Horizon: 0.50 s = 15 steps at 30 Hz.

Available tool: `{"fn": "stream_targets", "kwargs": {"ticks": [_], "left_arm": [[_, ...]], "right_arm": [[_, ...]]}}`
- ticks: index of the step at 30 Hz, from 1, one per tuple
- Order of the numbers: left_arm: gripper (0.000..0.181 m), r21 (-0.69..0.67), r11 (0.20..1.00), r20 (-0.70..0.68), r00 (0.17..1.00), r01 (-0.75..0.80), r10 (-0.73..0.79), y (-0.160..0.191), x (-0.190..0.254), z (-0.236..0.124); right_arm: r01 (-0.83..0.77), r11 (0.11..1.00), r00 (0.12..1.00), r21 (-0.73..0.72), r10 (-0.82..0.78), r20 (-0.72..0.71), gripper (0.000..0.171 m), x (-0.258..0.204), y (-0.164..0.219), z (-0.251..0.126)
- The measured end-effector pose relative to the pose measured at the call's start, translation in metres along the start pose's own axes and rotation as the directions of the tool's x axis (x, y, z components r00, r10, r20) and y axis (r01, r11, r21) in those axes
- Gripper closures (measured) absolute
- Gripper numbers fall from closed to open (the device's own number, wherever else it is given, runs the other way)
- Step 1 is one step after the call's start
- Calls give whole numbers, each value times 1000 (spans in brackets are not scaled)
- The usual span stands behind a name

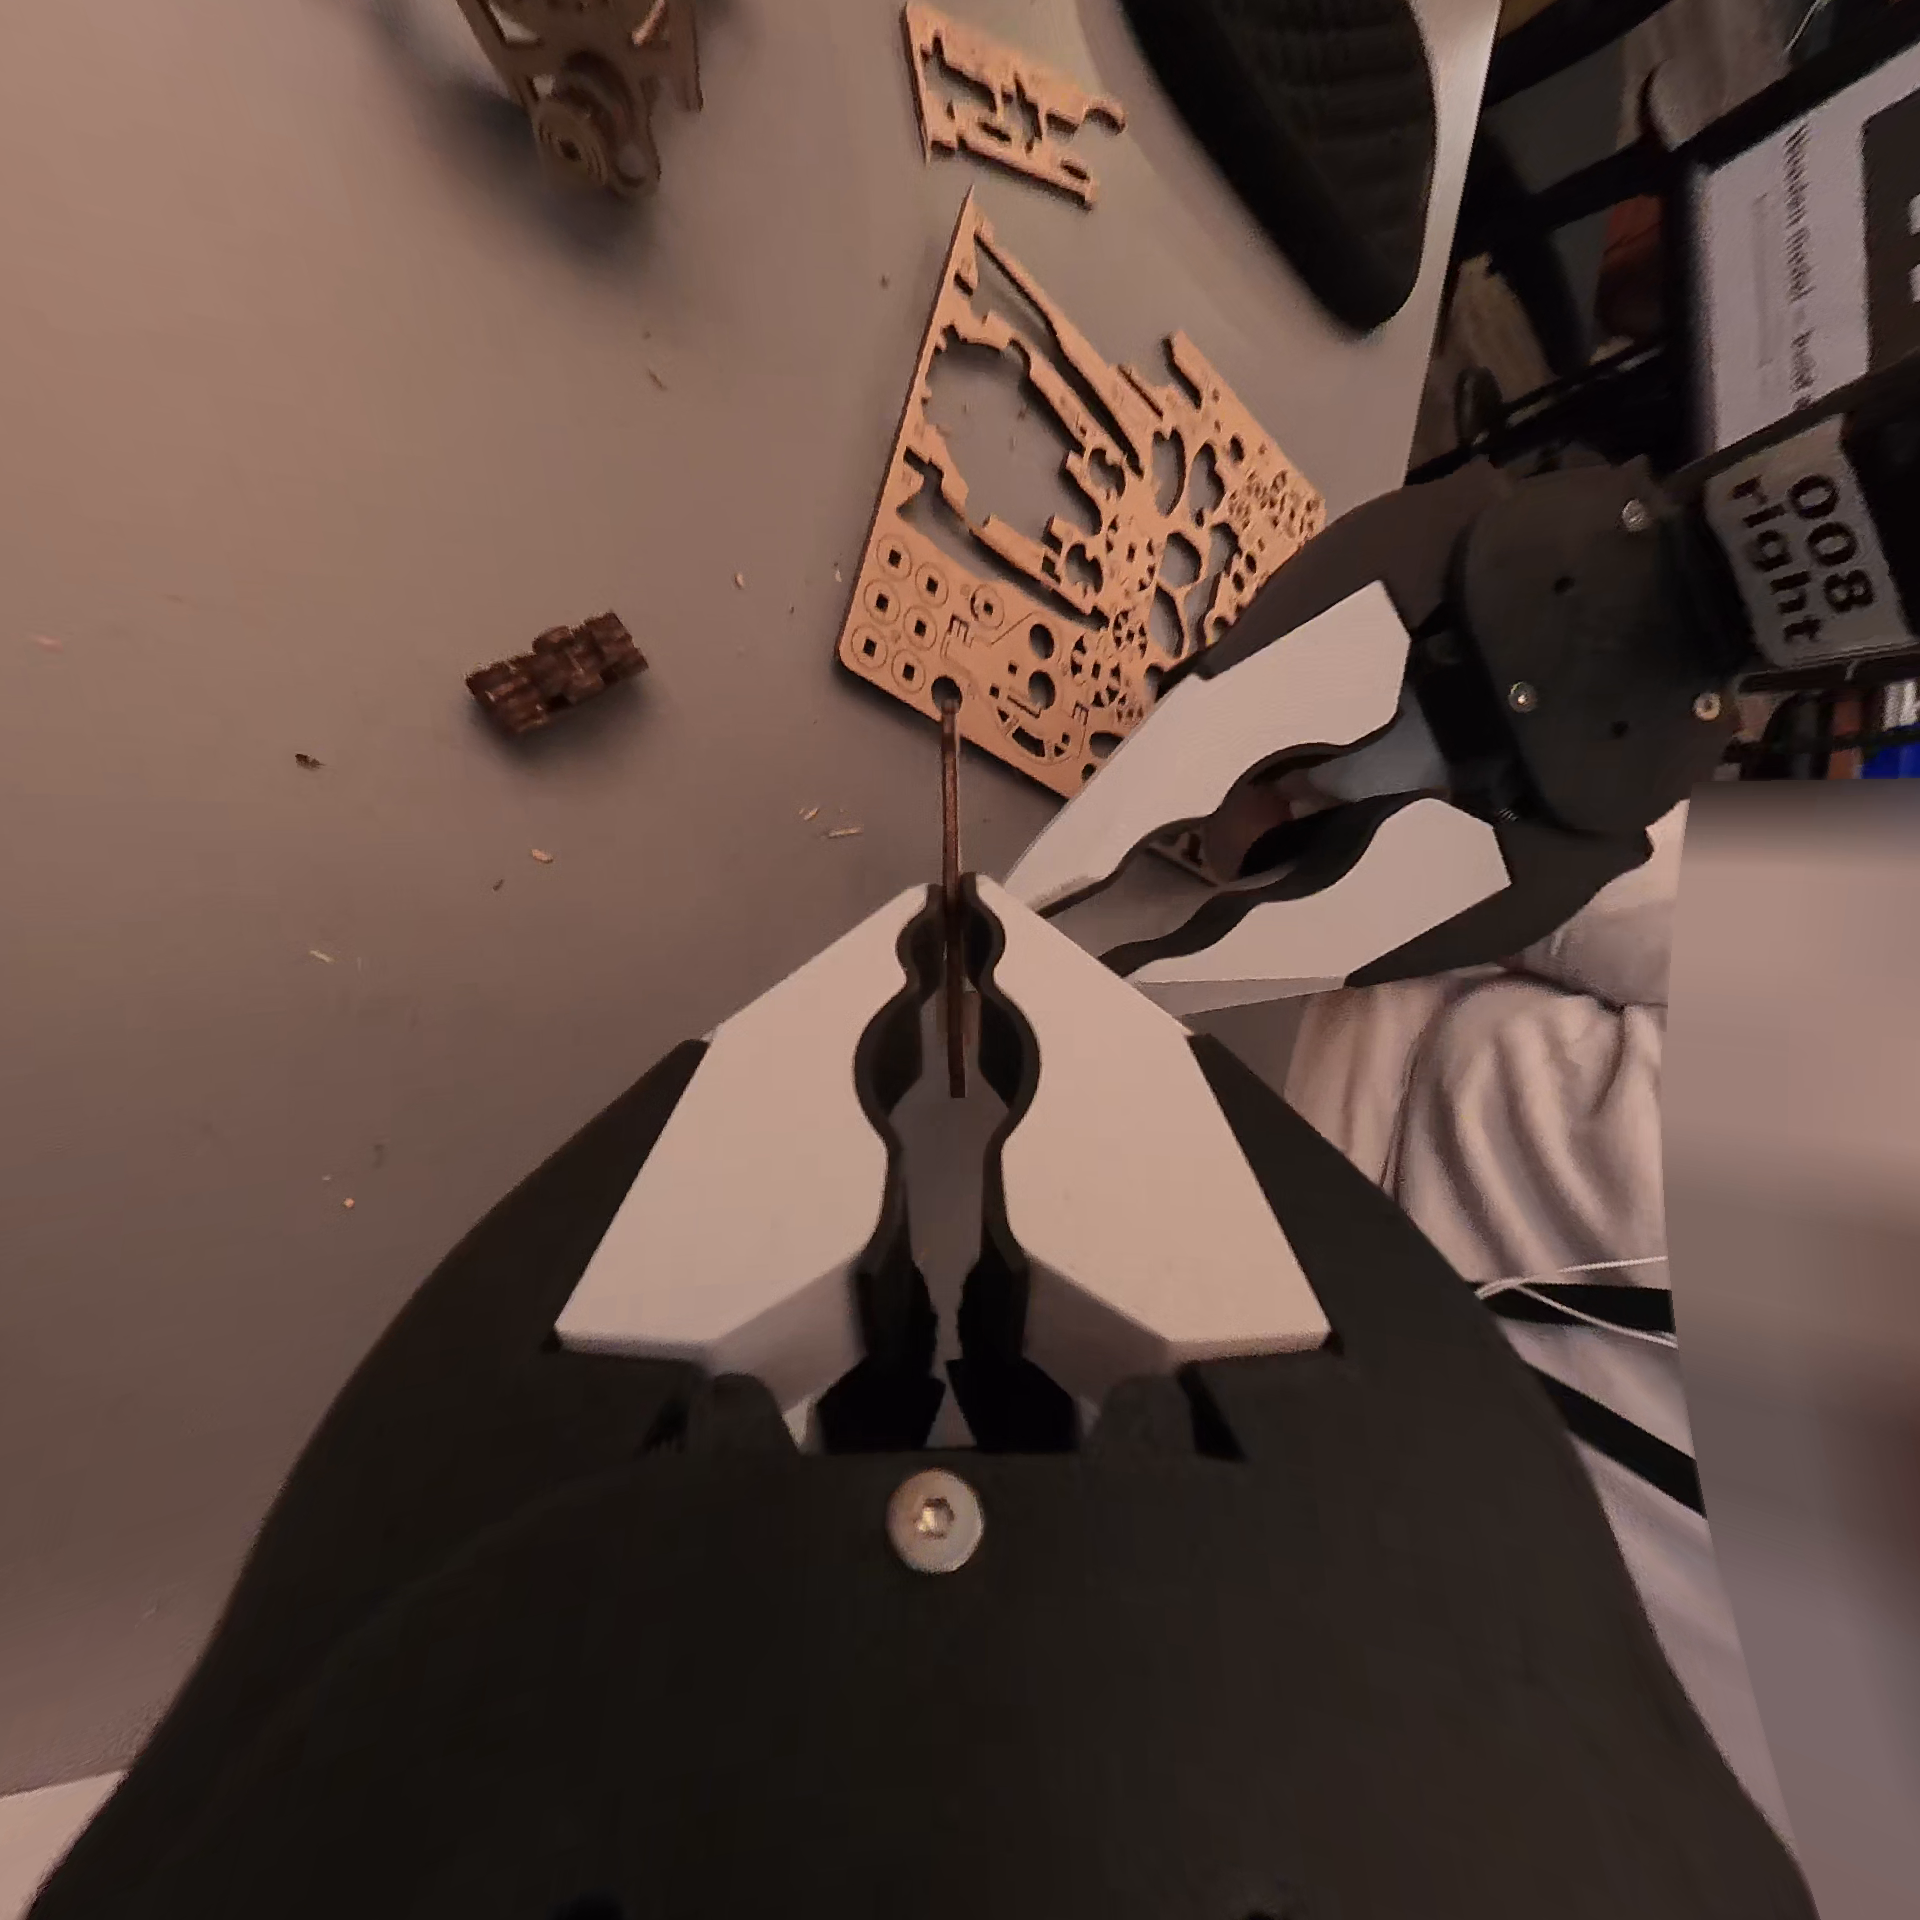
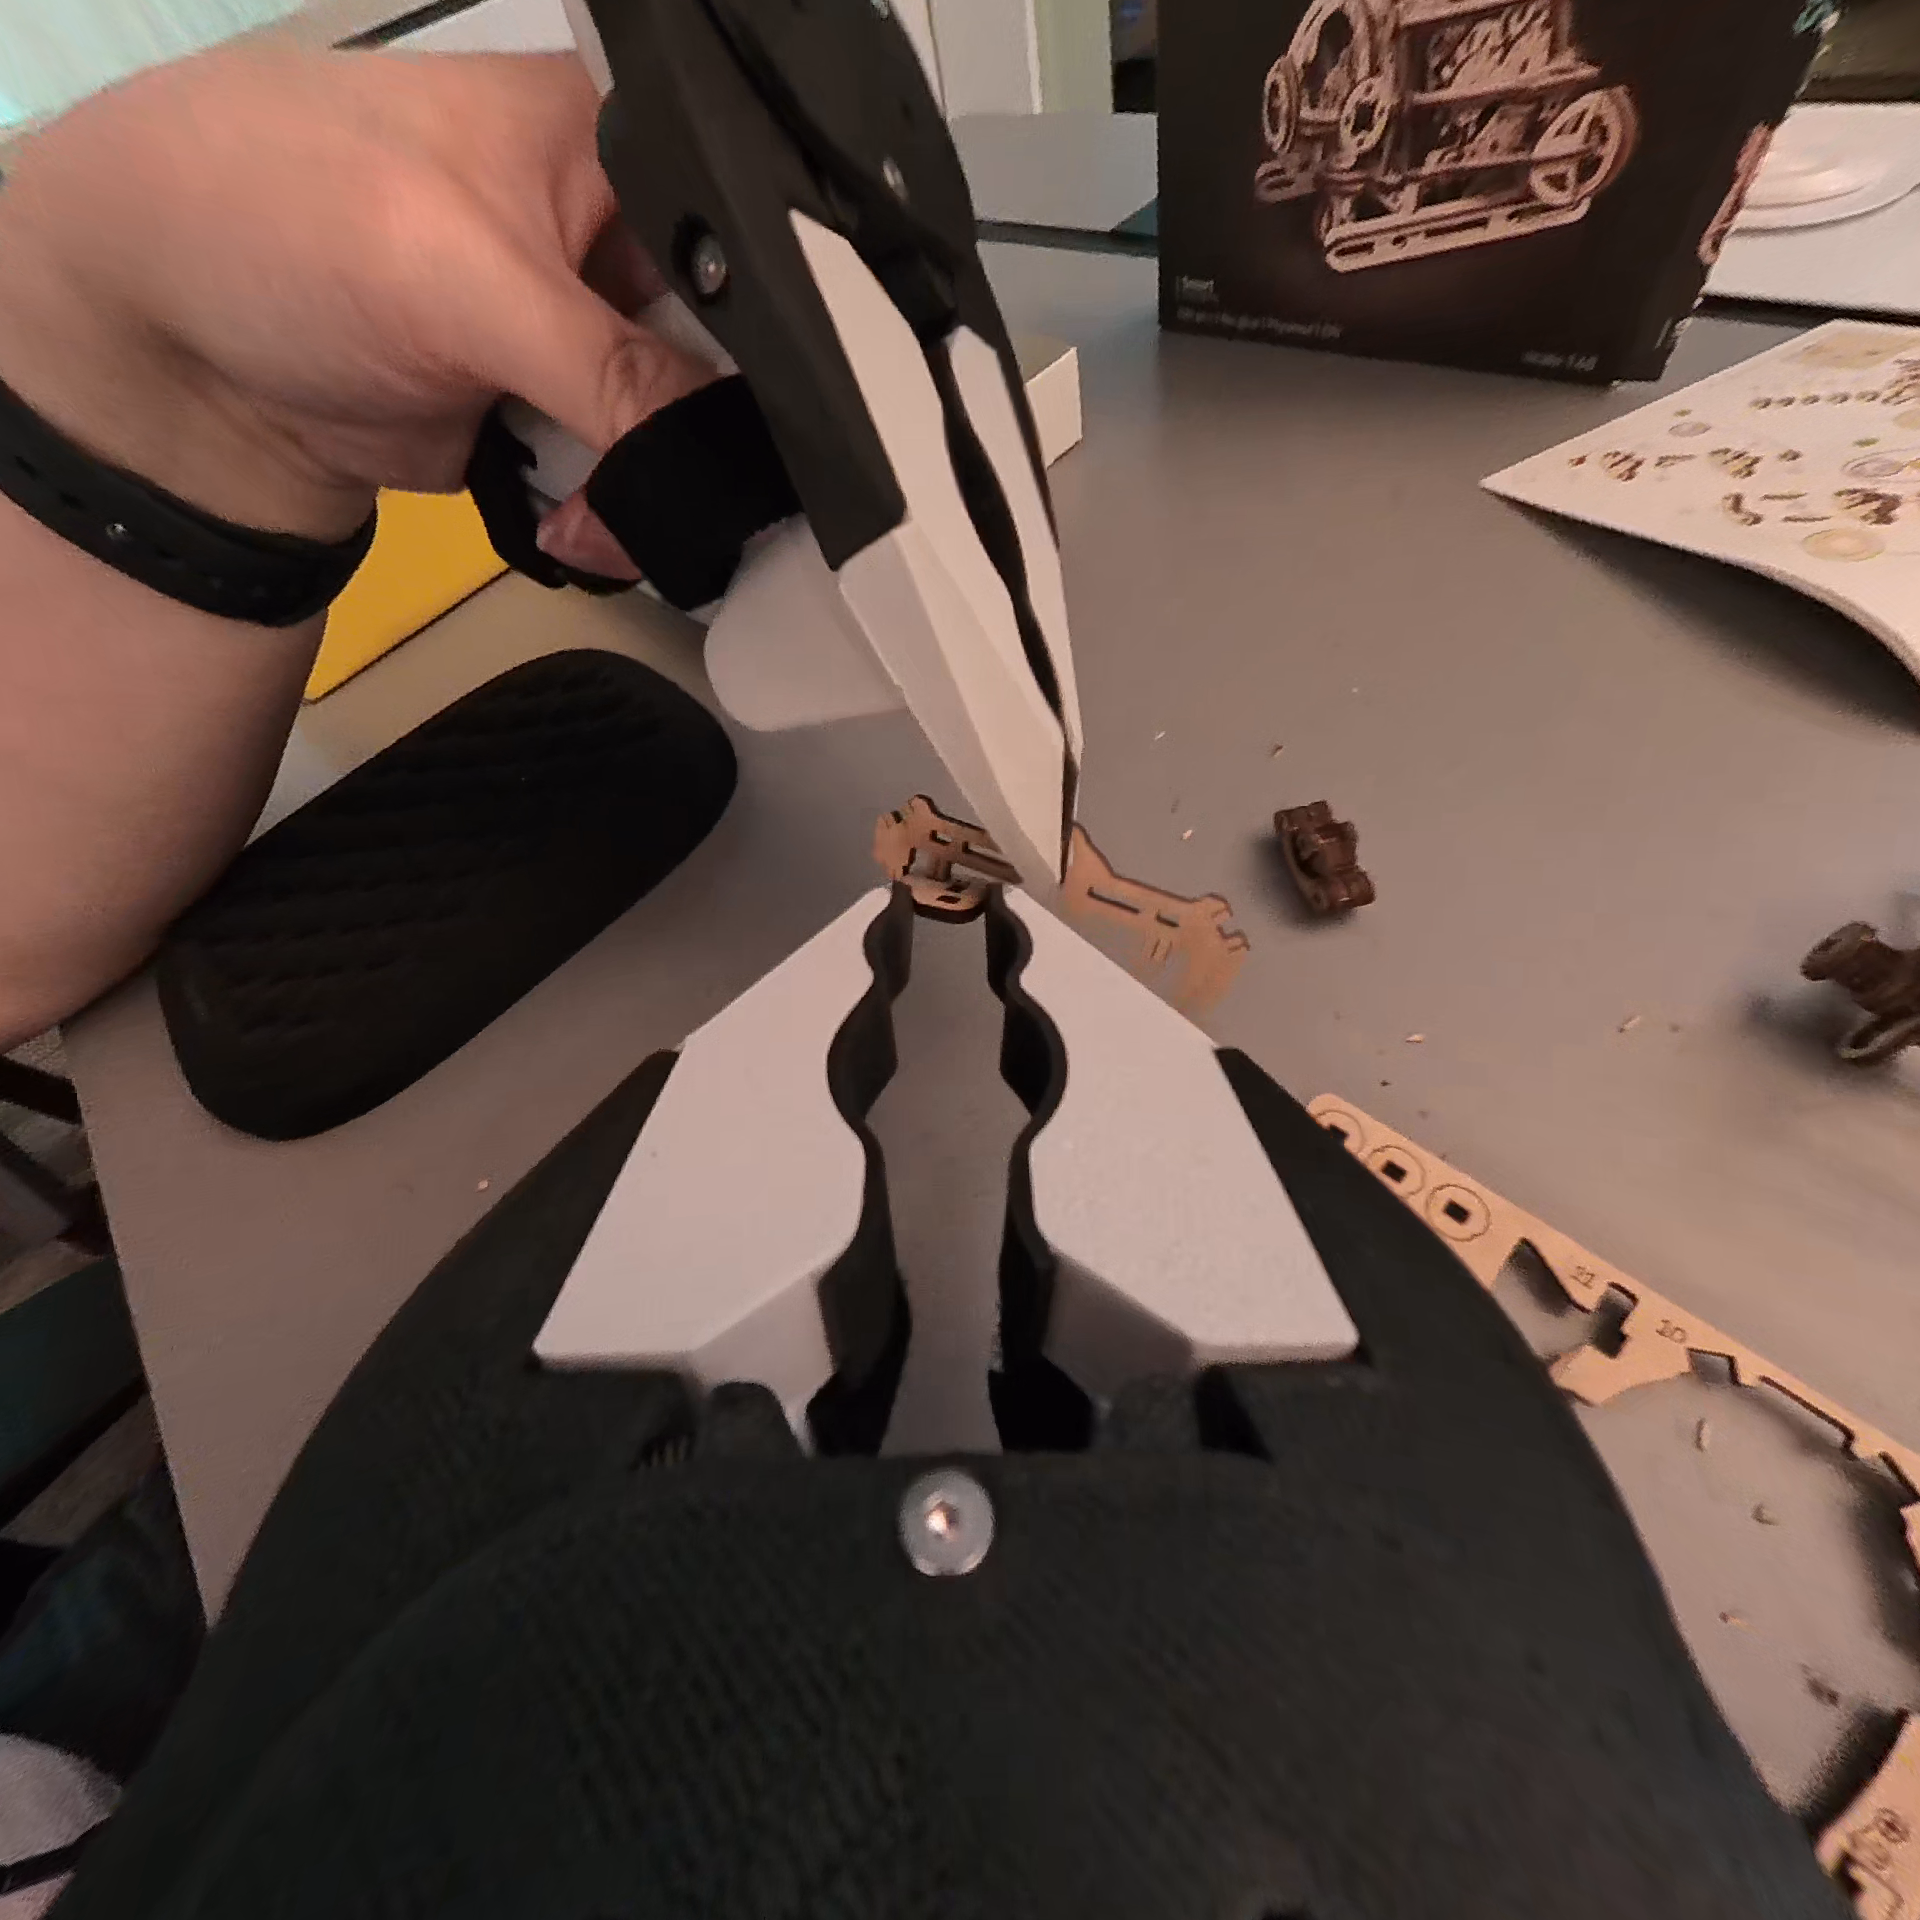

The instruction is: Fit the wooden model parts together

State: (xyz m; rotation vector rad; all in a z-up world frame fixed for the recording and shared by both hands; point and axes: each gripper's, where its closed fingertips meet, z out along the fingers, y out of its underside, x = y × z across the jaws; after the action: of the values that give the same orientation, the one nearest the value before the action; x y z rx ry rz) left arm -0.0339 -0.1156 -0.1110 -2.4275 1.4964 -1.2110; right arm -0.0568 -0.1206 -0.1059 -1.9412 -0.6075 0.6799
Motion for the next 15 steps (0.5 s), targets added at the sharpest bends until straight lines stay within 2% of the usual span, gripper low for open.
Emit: {"fn": "stream_targets", "kwargs": {"ticks": [7,15], "left_arm": [[181,147,989,-84,996,25,-12,-23,10,-9],[181,265,964,-93,995,-1,27,-41,21,-16]], "right_arm": [[-9,998,1000,62,10,-24,158,10,-15,-12],[-1,988,1000,155,6,-30,159,18,-32,-26]]}}
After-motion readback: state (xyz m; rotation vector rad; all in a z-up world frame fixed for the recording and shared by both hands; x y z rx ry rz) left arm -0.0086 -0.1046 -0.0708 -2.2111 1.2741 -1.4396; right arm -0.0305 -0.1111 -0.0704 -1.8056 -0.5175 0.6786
